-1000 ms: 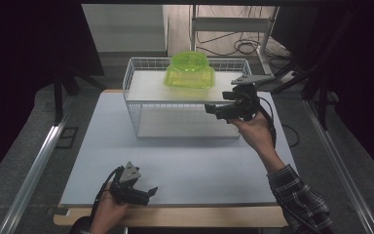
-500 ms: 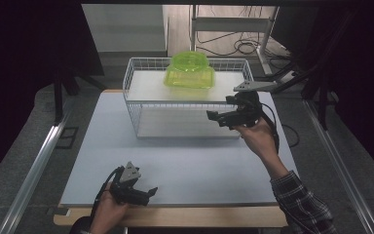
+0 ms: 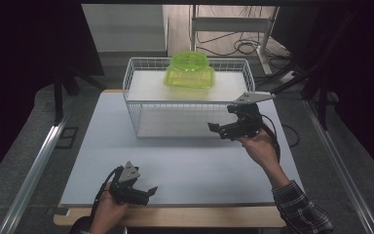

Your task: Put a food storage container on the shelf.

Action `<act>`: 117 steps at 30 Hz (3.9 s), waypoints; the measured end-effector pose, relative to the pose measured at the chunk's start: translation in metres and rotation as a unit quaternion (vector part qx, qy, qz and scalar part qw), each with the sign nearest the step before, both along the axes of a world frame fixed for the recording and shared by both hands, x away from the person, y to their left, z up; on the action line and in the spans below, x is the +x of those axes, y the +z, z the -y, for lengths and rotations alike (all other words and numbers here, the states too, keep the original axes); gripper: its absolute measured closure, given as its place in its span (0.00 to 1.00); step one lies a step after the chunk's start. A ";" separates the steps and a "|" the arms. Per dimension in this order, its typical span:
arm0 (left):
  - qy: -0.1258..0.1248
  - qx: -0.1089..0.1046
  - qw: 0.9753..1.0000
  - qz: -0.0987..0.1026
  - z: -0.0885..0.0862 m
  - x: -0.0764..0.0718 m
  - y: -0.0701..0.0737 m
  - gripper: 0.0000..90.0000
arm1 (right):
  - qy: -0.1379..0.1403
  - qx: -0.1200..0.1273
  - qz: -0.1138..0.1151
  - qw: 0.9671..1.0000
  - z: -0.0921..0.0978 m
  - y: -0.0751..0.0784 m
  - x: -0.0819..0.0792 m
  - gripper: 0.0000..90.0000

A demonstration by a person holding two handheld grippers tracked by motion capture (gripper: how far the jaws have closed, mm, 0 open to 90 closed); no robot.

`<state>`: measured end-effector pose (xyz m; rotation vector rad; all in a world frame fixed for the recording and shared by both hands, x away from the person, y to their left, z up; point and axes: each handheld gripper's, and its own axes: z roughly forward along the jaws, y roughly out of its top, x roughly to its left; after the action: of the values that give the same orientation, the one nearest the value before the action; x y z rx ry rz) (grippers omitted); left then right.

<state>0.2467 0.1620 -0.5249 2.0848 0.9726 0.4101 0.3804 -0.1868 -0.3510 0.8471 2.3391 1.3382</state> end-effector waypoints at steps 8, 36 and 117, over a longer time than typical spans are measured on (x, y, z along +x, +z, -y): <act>-0.001 -0.006 1.000 0.003 -0.001 -0.001 0.001 0.04 | 0.000 0.002 0.000 1.000 0.005 -0.009 -0.006 0.04; -0.005 0.005 1.000 0.016 0.002 -0.002 0.000 0.04 | -0.005 -0.011 0.008 1.000 0.015 -0.052 -0.031 0.02; -0.015 0.018 1.000 0.018 0.005 -0.001 -0.002 0.03 | -0.066 -0.054 -0.059 0.995 0.087 -0.151 -0.080 0.01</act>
<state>0.2453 0.1565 -0.5270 2.1148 0.9179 0.4506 0.3006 -0.2735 -0.5022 1.0532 2.3722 1.1270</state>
